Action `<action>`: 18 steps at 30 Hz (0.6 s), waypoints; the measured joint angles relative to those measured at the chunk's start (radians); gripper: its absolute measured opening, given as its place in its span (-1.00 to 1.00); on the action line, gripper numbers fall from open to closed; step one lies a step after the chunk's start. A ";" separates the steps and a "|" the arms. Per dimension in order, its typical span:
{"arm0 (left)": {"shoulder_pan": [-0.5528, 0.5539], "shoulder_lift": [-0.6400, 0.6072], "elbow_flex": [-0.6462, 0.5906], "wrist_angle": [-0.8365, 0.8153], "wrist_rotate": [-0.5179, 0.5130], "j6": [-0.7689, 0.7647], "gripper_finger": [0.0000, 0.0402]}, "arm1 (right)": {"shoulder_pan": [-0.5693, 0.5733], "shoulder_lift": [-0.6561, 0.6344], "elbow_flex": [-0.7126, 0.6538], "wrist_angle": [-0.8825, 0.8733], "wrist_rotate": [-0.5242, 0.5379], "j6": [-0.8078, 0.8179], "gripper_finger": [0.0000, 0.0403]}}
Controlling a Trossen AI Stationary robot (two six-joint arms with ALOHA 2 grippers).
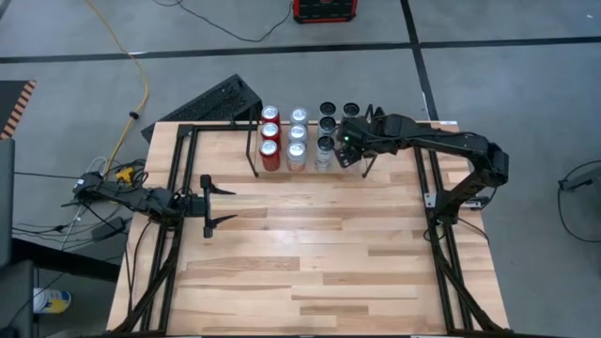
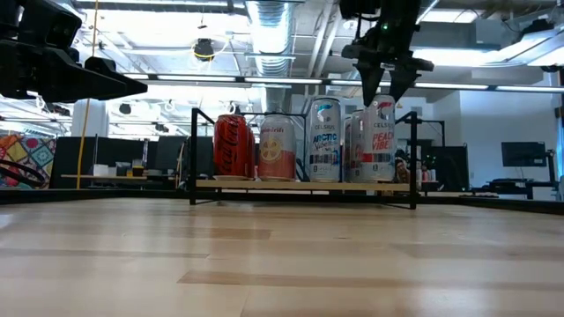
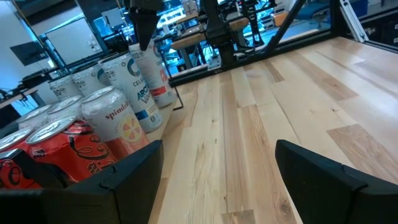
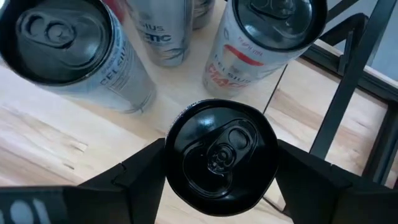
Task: Place canned beverage on shelf
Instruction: Put the right white pink soda can on the shelf and align with other white pink soda cans
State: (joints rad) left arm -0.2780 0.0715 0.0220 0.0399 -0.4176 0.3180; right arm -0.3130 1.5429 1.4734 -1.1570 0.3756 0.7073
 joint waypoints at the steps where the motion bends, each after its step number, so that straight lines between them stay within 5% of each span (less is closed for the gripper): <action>1: 0.000 0.000 0.000 0.000 0.000 0.000 0.48 | -0.001 0.000 0.000 0.003 0.000 -0.001 0.44; 18: 0.000 0.000 0.000 0.000 0.000 0.000 0.48 | -0.015 0.000 0.000 0.045 -0.001 -0.028 0.44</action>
State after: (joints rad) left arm -0.2779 0.0715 0.0222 0.0399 -0.4175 0.3180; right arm -0.3284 1.5429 1.4734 -1.1120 0.3744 0.6796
